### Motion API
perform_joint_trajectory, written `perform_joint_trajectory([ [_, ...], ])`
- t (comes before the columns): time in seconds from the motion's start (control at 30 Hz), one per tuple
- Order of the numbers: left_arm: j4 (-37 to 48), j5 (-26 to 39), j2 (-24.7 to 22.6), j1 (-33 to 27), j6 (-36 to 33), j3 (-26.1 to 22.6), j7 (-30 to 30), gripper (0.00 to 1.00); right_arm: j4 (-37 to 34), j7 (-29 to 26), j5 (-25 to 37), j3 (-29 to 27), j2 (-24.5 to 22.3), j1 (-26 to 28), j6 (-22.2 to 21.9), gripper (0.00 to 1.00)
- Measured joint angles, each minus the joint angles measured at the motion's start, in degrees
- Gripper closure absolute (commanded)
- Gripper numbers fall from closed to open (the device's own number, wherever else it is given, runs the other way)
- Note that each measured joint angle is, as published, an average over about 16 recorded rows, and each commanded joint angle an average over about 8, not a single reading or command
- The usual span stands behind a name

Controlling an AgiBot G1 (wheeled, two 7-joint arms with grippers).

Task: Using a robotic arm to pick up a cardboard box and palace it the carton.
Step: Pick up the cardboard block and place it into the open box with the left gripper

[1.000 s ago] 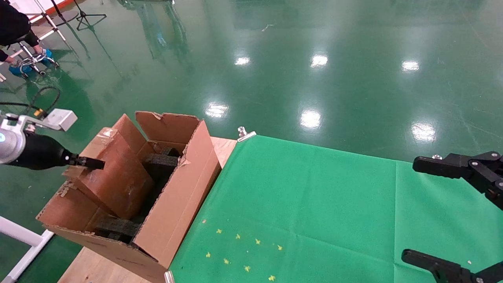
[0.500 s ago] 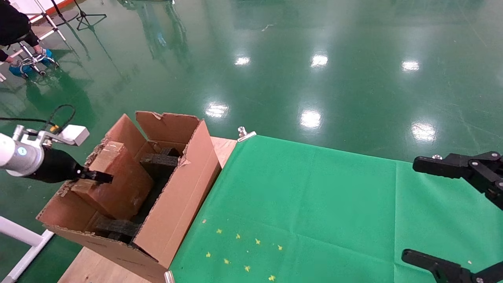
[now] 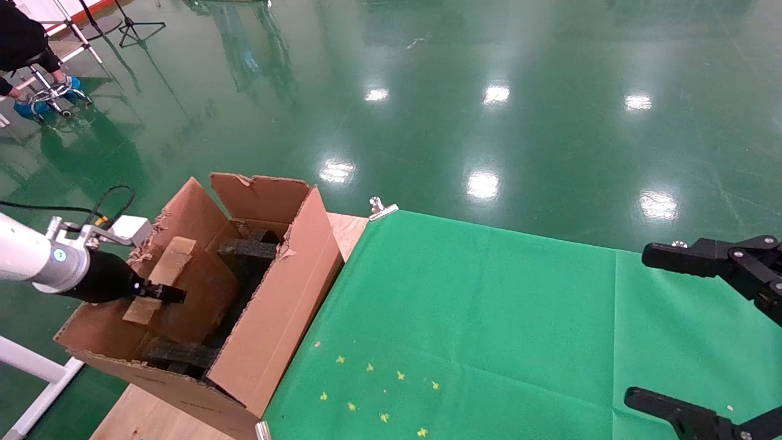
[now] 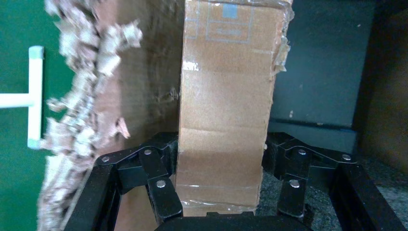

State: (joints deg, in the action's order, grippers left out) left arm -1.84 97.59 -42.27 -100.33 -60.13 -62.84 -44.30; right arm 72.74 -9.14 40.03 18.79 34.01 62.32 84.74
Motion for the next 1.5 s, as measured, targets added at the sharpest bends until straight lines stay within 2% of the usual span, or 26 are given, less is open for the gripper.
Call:
perform_joint_trajectory([
  [0.57, 2.13, -0.23, -2.35, 3.49, 4.09, 0.13, -1.86, 1.00, 0.00, 0.01, -0.02, 0.02, -0.01, 0.01, -0.01, 0.00],
  [0.6, 2.19, -0.23, -2.43, 3.62, 4.39, 0.14, -2.02, 0.95, 0.00, 0.01, -0.02, 0.02, -0.01, 0.01, -0.01, 0.00],
  [0.83, 2.51, -0.23, -2.89, 4.25, 6.26, 0.10, -2.92, 0.07, 0.00, 0.02, -0.03, 0.03, -0.01, 0.00, -0.02, 0.00],
  [0.87, 2.55, -0.24, -2.93, 4.30, 6.46, 0.11, -3.00, 0.00, -0.01, 0.02, -0.03, 0.03, -0.01, 0.00, -0.02, 0.00],
  [1.5, 2.63, 0.52, -3.35, 3.64, 6.62, -0.44, -3.25, 0.00, -0.03, 0.03, -0.05, 0.04, -0.02, 0.01, -0.03, 0.00],
])
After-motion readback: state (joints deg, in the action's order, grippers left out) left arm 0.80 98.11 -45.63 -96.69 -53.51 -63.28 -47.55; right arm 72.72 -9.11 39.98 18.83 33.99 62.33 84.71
